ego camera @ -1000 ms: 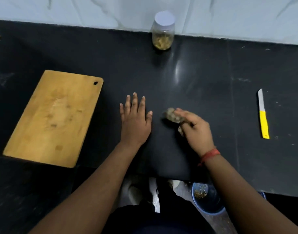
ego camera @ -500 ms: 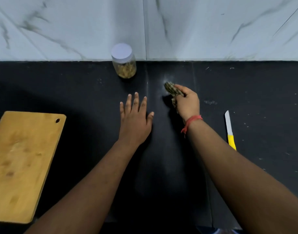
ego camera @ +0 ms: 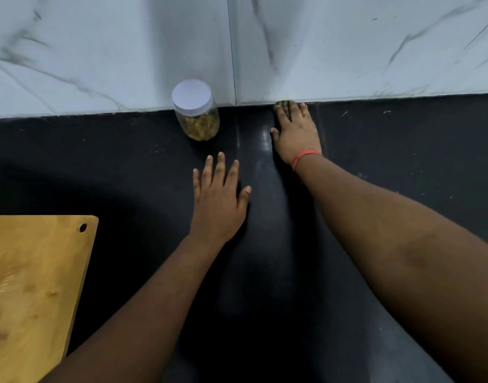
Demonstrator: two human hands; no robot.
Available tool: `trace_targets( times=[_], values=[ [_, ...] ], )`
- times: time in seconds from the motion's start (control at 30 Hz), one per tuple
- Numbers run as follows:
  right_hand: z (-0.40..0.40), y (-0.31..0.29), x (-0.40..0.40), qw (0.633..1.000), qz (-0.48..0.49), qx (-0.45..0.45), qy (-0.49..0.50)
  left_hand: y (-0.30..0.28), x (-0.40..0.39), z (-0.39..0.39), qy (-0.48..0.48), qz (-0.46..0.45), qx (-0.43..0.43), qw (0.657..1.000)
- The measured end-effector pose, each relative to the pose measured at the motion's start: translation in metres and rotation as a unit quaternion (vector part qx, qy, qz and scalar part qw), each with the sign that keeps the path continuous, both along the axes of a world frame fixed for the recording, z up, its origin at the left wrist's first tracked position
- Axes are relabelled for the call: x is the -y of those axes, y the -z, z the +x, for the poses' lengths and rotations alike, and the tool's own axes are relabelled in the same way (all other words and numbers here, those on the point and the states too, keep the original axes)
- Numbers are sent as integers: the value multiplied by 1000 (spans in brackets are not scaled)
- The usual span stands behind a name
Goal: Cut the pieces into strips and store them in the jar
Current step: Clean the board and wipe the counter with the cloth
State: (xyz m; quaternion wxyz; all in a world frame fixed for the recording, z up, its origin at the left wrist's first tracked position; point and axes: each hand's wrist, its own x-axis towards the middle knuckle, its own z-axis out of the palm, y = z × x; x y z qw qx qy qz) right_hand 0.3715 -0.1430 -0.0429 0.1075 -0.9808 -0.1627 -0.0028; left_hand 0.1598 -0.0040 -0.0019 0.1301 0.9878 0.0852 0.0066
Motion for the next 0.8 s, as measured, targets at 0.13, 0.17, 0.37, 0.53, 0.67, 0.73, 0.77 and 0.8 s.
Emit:
trace_targets(
  times=[0.13, 0.17, 0.37, 0.53, 0.67, 0.73, 0.77, 0.8],
  values=[
    [-6, -10, -3, 1000, -27, 1, 6, 7, -5, -3, -8, -2, -12, 1000],
    [-6, -11, -4, 999, -32, -7, 8, 8, -4, -4, -8, -1, -14, 1000],
    [-3, -27, -2, 994, -65, -91, -12, 6, -1, -8, -19, -1, -12, 1000],
    [-49, -47, -15, 999, -33, -22, -32, -4, -10, -37, -64, -2, -3, 998],
    [-126, -43, -54, 993, 16, 1, -121, -5, -37, -78, -129, 14, -3, 991],
    [-159, -40, -78, 985, 27, -20, -168, -6, -52, -101, -172, 18, -12, 985],
    [-173, -39, -91, 981, 27, -30, -191, -7, -60, -113, -192, 20, -14, 981],
    [-186, -39, -103, 976, 28, -40, -211, -8, -66, -123, -210, 21, -14, 977]
  ],
)
